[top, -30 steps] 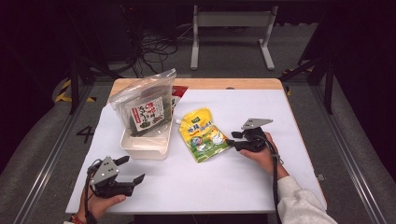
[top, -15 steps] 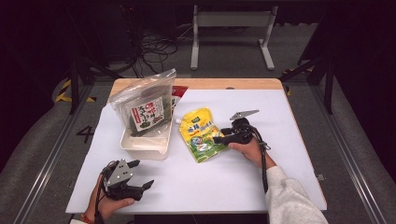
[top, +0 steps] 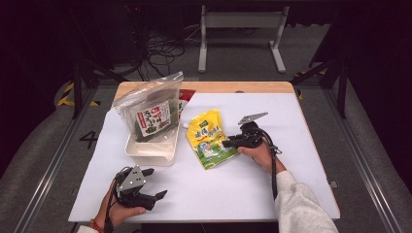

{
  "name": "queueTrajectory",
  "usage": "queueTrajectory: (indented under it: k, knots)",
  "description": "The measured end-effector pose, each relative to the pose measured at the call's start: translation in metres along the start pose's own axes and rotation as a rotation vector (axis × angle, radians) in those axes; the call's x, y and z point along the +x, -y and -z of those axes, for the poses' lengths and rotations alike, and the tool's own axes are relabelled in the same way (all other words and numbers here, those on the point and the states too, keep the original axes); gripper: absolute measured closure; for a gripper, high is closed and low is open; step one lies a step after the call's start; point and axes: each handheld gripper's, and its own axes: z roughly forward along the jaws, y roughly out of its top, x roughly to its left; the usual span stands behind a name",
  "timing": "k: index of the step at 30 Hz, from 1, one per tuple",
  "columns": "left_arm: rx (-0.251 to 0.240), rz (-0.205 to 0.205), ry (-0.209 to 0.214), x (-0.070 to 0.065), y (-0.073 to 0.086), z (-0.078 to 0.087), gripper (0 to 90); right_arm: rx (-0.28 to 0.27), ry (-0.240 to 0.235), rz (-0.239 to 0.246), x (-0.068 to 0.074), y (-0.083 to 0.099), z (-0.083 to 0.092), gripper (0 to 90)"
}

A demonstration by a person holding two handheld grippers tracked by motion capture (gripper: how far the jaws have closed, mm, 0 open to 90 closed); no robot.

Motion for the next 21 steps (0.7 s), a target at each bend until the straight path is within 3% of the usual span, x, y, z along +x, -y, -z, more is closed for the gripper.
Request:
queueTrajectory:
  k: [5, 9, 10, 13, 14, 19, 21]
  knots:
    - [0.01, 0.007, 0.017, 0.0, -0.001, -0.003, 15.4, -0.001, 0.01, 0.024, 0.004, 0.001, 0.001, 73.3]
    - [0.012, 0.0, 0.025, 0.0, -0.003, -0.005, 15.4, 0.004, 0.023, 0.008, 0.006, 0.001, 0.002, 67.1]
    - [0.015, -0.005, 0.028, 0.0, -0.003, -0.006, 15.4, 0.009, 0.059, -0.001, 0.007, -0.001, -0.001, 52.7]
    - [0.019, -0.008, 0.03, -0.001, -0.004, -0.007, 15.4, 0.013, 0.07, -0.011, 0.009, -0.002, -0.005, 45.5]
    - [0.02, -0.013, 0.034, -0.001, -0.004, -0.007, 15.3, 0.013, 0.091, -0.015, 0.01, -0.006, -0.01, 38.6]
    - [0.017, -0.012, 0.037, -0.001, -0.004, -0.007, 15.1, 0.005, 0.09, -0.061, 0.008, -0.012, -0.02, 34.7]
    - [0.014, -0.016, 0.035, -0.001, -0.004, -0.007, 15.1, 0.007, 0.092, -0.094, 0.006, -0.016, -0.026, 41.3]
